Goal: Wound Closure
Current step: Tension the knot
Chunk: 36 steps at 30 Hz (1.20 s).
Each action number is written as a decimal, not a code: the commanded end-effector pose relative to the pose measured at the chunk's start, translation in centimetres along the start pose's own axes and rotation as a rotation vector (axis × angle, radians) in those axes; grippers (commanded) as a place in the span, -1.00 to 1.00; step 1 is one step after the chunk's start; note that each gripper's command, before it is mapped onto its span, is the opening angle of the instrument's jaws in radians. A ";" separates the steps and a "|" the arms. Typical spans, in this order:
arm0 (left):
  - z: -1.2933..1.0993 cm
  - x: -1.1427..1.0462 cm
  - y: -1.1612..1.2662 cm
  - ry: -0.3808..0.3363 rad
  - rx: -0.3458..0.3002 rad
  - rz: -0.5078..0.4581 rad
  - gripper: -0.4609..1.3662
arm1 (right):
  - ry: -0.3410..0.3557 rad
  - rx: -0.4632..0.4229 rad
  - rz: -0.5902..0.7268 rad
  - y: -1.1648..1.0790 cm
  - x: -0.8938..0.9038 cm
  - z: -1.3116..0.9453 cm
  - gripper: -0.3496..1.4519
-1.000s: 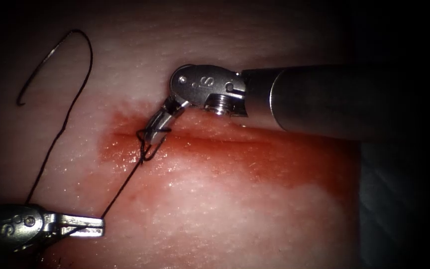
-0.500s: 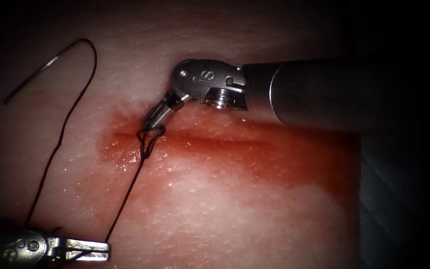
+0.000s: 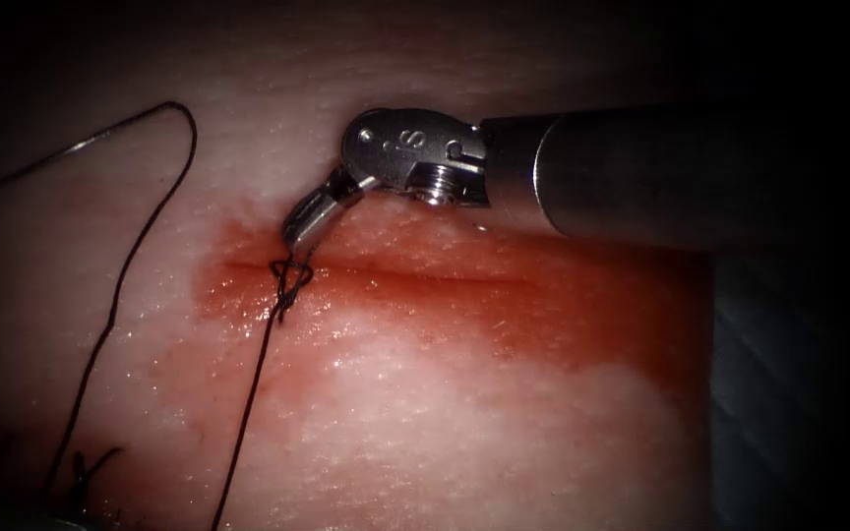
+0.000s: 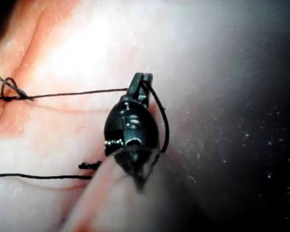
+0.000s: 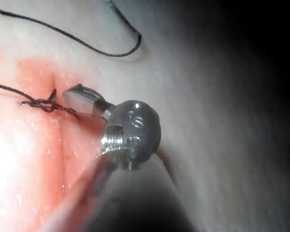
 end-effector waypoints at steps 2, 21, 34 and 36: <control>0.03 0.01 0.05 -0.002 -0.023 0.001 -0.88 | -0.001 -0.024 0.009 0.02 0.00 -0.01 -1.00; 0.20 0.18 0.74 -0.008 -0.114 0.001 -0.88 | -0.021 -0.194 0.062 0.22 -0.13 -0.07 -1.00; 0.18 0.17 0.86 -0.008 -0.124 0.008 -0.88 | -0.039 -0.296 0.065 0.39 -0.26 -0.04 -1.00; 0.19 0.14 0.87 -0.008 -0.119 0.004 -0.88 | -0.041 -0.329 0.074 0.42 -0.30 -0.06 -1.00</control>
